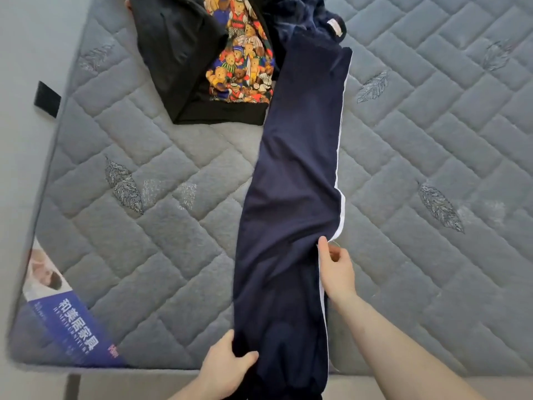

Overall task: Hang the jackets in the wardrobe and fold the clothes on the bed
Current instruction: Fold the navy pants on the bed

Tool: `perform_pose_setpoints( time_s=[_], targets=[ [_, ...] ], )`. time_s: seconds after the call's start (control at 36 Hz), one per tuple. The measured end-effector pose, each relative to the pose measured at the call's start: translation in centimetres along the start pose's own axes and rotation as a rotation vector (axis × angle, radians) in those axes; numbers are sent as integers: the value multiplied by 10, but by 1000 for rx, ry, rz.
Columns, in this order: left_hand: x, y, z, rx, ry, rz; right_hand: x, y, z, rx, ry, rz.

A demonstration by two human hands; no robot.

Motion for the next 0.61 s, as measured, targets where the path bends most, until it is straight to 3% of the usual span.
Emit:
perform_pose_setpoints(
  time_s=[0.17, 0.33, 0.61],
  targets=[
    [10, 4, 2, 46, -52, -69, -66, -8, 60, 61, -57, 335],
    [18, 5, 8, 40, -71, -41, -102, -16, 88, -76, 53, 265],
    [21, 25, 16, -14, -154, 129, -128, -17, 106, 30, 107, 204]
  ],
)
Point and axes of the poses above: each hand's wrist, its own z-axis away from the middle knuckle, its own y-axis out of the palm, x = y × z, the point moved 2 cm from there along -z, towards the middle knuckle, and after that the axes turned 12 degrees about x, right-handed, at the moved point
